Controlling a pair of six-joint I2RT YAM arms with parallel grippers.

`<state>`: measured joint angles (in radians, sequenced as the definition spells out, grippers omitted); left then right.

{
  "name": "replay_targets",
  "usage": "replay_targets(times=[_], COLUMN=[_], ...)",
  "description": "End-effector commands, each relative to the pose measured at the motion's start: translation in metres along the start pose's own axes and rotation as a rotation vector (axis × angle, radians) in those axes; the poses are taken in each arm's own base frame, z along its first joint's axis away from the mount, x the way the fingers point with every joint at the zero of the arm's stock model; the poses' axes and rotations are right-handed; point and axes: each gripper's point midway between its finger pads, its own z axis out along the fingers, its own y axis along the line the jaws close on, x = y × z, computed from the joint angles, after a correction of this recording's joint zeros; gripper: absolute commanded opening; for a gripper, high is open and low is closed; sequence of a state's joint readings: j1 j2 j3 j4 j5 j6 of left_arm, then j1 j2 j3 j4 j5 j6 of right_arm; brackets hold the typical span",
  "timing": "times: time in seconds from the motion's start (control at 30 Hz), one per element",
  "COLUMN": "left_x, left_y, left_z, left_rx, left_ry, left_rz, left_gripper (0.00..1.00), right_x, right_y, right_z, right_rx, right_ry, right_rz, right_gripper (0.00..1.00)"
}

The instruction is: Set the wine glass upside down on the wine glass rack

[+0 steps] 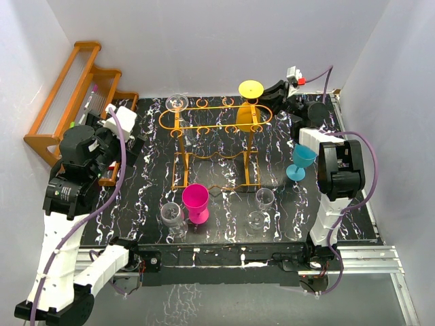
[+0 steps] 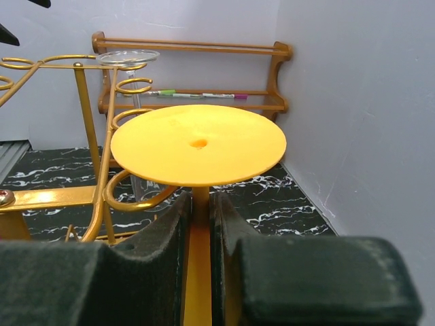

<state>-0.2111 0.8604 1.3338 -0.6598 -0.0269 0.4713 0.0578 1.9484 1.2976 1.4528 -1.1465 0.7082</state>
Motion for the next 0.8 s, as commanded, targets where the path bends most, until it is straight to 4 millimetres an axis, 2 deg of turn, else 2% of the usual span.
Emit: replay_targets(times=[0.0, 0.23, 0.43, 0.6, 0.77], left_x=[-0.008, -0.004, -0.003, 0.000, 0.002], left_y=[0.009, 0.008, 0.006, 0.005, 0.004], left_z=[-0.008, -0.008, -0.008, -0.008, -0.008], left_rx=[-0.035, -0.035, -0.028, -0.026, -0.022], left_ry=[-0.021, -0.013, -0.010, -0.006, -0.003], left_rz=[-0.005, -0.005, -0.010, -0.015, -0.018], left_gripper=[0.97, 0.97, 0.97, 0.97, 0.97], right_x=[-0.033, -0.035, -0.039, -0.050, -0.049], right_y=[0.018, 0.029, 0.032, 0.035, 0.038], right_z=[0.000, -0.004, -0.007, -0.012, -0.013], right_rx=[-0.040, -0.046, -0.039, -0.033, -0.044], right_ry=[-0.079, -0.087, -0.099, -0.144, -0.130], right_rz=[-0.190, -0.205, -0.223, -0.242, -0.247], right_gripper=[0.08, 0.08, 0.08, 0.08, 0.08])
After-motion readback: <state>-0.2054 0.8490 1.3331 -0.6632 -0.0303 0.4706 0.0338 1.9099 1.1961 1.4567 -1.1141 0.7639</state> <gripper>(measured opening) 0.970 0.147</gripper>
